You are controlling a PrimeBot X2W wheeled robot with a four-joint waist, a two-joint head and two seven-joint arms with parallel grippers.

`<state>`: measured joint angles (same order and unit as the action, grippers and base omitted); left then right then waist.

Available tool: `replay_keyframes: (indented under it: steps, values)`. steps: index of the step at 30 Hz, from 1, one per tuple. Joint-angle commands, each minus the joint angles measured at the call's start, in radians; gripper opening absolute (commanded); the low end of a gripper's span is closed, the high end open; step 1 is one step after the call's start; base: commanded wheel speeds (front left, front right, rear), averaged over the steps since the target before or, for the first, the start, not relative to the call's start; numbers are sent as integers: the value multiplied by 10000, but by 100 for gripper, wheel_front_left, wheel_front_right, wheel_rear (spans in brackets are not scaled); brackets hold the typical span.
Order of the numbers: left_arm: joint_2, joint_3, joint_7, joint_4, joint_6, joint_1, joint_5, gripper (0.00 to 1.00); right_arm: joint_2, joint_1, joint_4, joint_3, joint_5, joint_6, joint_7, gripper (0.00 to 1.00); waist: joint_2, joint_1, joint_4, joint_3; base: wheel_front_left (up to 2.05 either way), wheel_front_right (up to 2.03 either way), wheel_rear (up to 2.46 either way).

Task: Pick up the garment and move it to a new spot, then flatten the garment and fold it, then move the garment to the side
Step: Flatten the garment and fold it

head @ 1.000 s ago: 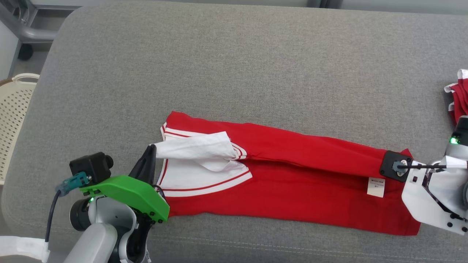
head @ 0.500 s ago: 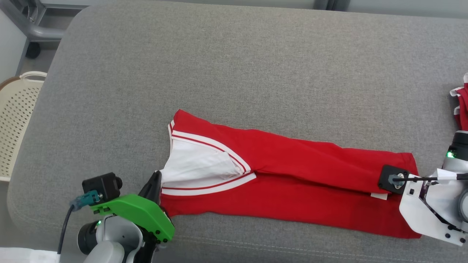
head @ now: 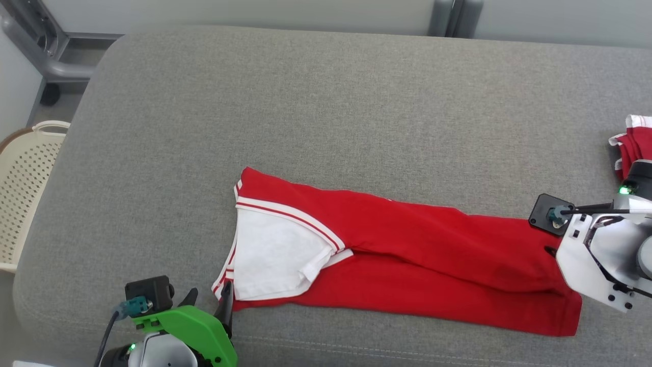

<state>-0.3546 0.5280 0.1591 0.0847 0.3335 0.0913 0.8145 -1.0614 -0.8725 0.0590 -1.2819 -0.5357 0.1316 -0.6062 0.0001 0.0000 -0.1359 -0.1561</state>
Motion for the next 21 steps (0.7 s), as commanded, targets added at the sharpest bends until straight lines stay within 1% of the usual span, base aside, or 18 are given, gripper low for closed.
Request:
replay_keyframes:
  steps: [1,4,6,8,10,14,19,20,21]
  values:
    - [-67,-9,-19,-8,60,-192,-16,100,35,-90,-215,3,-185,-18,287,100,-1,0,89,242,0,0,0]
    - [-290,6,-221,-6,105,-338,-251,100,267,163,-879,482,-542,-20,1192,100,-1,0,148,496,0,0,0]
    - [-425,20,-479,-8,77,-369,-476,100,531,568,-1442,1160,-659,-20,1804,100,-1,0,183,660,0,0,0]
    - [-415,-85,-845,26,63,-439,-522,100,947,1135,-2013,2035,-768,-18,2516,100,-1,0,217,834,0,0,0]
    - [-408,-222,-1329,79,28,-460,-626,100,1455,1862,-2685,3103,-814,-20,3160,100,-1,0,266,1022,0,0,0]
    - [-268,-477,-2263,226,35,-525,-805,100,2680,3340,-3618,5166,-295,-18,4170,100,-1,0,375,1398,0,0,0]
    - [-237,-636,-3178,344,35,-604,-1045,100,4205,4951,-4037,7640,517,-17,5131,100,-1,0,482,1774,0,0,0]
    - [-237,-636,-3178,344,35,-604,-1045,100,4205,4951,-4037,7640,517,-17,5131,100,-1,0,482,1774,0,0,0]
    - [-231,-646,-3298,358,38,-614,-1089,100,4506,5230,-4024,8144,694,-18,5288,100,-1,0,503,1825,0,0,0]
